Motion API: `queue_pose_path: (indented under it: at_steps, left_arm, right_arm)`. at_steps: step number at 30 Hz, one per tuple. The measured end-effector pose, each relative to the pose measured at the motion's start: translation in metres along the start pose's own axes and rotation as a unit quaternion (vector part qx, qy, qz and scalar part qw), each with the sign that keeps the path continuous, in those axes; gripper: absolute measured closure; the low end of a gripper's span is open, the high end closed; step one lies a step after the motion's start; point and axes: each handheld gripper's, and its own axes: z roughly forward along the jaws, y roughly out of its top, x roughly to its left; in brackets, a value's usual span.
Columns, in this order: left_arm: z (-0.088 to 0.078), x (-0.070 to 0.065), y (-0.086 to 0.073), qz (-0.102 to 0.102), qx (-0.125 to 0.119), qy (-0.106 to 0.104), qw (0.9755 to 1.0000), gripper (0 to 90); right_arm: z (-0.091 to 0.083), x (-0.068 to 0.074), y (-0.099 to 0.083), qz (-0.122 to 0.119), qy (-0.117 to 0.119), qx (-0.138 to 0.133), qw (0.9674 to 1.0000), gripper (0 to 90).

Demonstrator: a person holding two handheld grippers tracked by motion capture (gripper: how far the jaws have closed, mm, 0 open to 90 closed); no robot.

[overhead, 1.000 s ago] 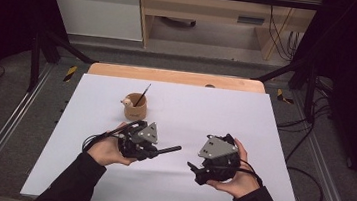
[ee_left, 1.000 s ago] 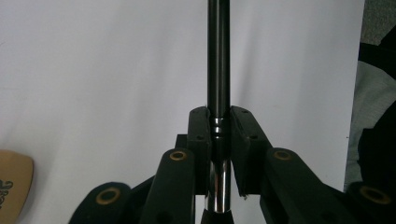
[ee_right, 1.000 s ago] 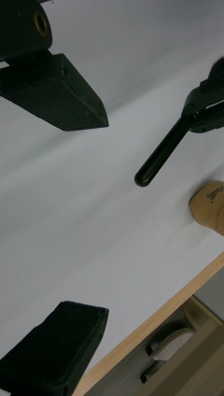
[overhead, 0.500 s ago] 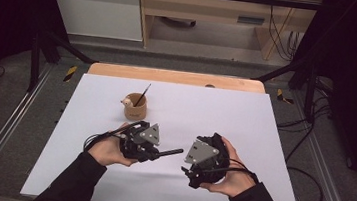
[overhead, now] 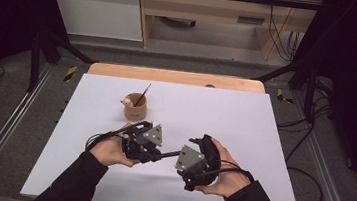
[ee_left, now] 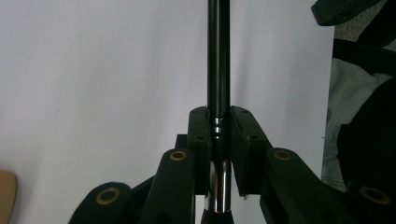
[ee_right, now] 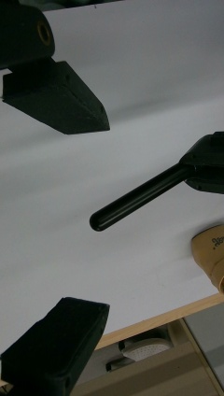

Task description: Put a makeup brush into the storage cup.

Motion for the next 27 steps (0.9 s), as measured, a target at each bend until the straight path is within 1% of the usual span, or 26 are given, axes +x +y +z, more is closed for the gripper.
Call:
queue_pose_path:
  at_steps: [2, 3, 4, 8, 10, 13, 15, 16, 19, 20, 21, 22, 23, 24, 25, 26, 27]
  left_arm:
    - [0.0, -0.001, 0.001, 0.001, 0.005, 0.0, 1.0, 78.6]
    - [0.001, -0.002, 0.001, 0.0, 0.005, 0.0, 1.0, 78.6]
    - [0.0, -0.002, 0.001, -0.001, 0.008, 0.0, 1.0, 78.6]
    - [-0.001, -0.002, 0.003, 0.0, 0.009, -0.002, 1.0, 78.6]
    - [-0.001, -0.002, 0.004, -0.001, 0.009, -0.003, 1.0, 78.6]
    - [0.0, -0.002, 0.006, -0.001, 0.012, -0.005, 0.9999, 78.6]
    - [0.001, -0.003, 0.007, -0.001, 0.016, -0.005, 0.9999, 78.6]
    - [0.002, -0.003, 0.008, -0.001, 0.018, -0.006, 0.9998, 78.6]
    - [0.003, -0.003, 0.01, -0.002, 0.021, -0.007, 0.9998, 78.6]
    - [0.003, -0.003, 0.01, -0.003, 0.02, -0.008, 0.9998, 78.6]
    - [0.003, -0.003, 0.011, 0.001, 0.023, -0.006, 0.9997, 78.6]
    - [0.003, -0.003, 0.011, -0.002, 0.018, -0.007, 0.9998, 78.6]
    - [0.003, -0.004, 0.012, -0.002, 0.018, -0.008, 0.9998, 78.6]
    - [0.003, -0.004, 0.012, 0.002, 0.021, -0.009, 0.9997, 78.6]
    - [0.002, -0.003, 0.013, 0.007, 0.024, -0.007, 0.9997, 78.6]
    - [0.003, -0.004, 0.013, 0.005, 0.023, -0.008, 0.9997, 78.6]
    - [0.003, -0.004, 0.014, 0.005, 0.022, -0.009, 0.9997, 78.5]
  right_arm:
    - [0.001, 0.001, 0.001, -0.008, 0.001, 0.003, 1.0, 12.0]
    - [0.001, 0.003, 0.001, -0.011, -0.004, 0.003, 0.9999, 12.2]
    - [0.002, 0.003, 0.002, -0.016, -0.002, 0.004, 0.9999, 12.3]
    - [0.004, 0.006, 0.004, -0.024, -0.003, 0.009, 0.9997, 13.3]
    - [0.005, 0.007, 0.004, -0.025, 0.0, 0.011, 0.9996, 13.6]
    - [0.006, 0.008, 0.005, -0.027, -0.002, 0.009, 0.9996, 14.3]
    - [0.007, 0.008, 0.005, -0.034, -0.003, 0.009, 0.9994, 14.9]
    - [0.007, 0.009, 0.005, -0.033, -0.002, 0.011, 0.9994, 15.1]
    - [0.008, 0.011, 0.006, -0.038, -0.002, 0.011, 0.9992, 16.5]
    - [0.008, 0.011, 0.006, -0.041, -0.002, 0.011, 0.9991, 17.1]
    - [0.008, 0.011, 0.007, -0.044, -0.005, 0.012, 0.999, 17.8]
    - [0.009, 0.012, 0.007, -0.046, -0.003, 0.011, 0.9989, 18.8]
    - [0.009, 0.012, 0.007, -0.049, -0.003, 0.011, 0.9987, 19.9]
    - [0.009, 0.011, 0.007, -0.066, -0.004, 0.014, 0.9977, 20.9]
    - [0.01, 0.012, 0.007, -0.068, -0.005, 0.013, 0.9976, 21.9]
    - [0.01, 0.012, 0.007, -0.075, -0.005, 0.013, 0.9971, 22.9]
    - [0.01, 0.013, 0.008, -0.075, -0.006, 0.014, 0.9971, 23.9]
